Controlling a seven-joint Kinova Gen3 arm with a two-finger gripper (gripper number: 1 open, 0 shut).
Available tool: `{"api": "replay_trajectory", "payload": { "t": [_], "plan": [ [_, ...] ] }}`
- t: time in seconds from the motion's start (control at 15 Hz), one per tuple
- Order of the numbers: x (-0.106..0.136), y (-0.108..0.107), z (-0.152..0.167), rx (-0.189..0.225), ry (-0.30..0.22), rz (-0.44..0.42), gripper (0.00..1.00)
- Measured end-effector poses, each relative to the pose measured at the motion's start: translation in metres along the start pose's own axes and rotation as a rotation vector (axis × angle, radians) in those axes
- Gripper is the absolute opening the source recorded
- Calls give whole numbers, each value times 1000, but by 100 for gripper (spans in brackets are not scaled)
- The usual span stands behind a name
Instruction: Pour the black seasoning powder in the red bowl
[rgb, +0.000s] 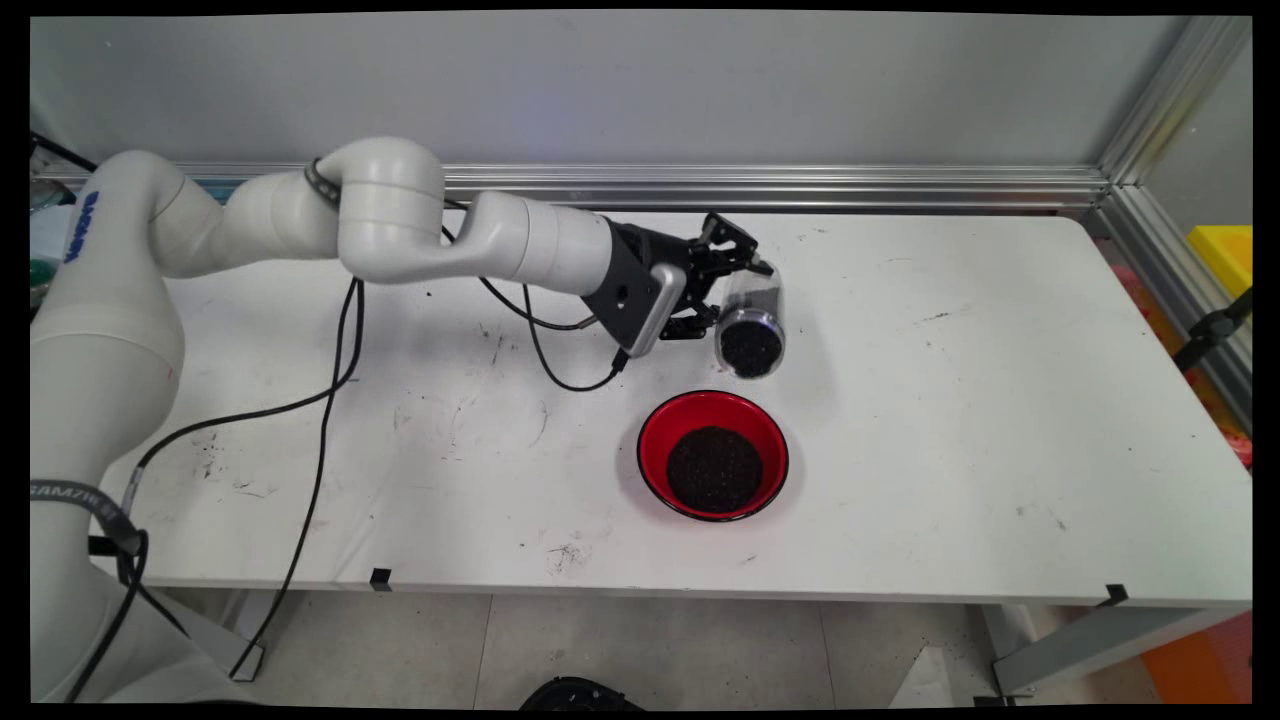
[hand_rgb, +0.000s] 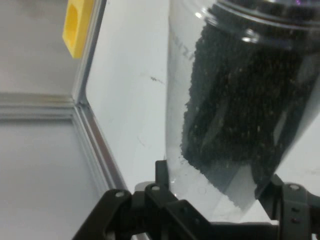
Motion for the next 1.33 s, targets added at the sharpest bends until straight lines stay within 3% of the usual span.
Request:
{"api": "replay_trajectory", "payload": {
  "t": [0.73,1.07,1.33],
  "plan": [
    [-17,-28,-15,-147,-12,-331,0],
    [-25,-43,-19,-211,-21,-566,0],
    [-35,-52,-19,-238,-33,-759,0]
  ]
}}
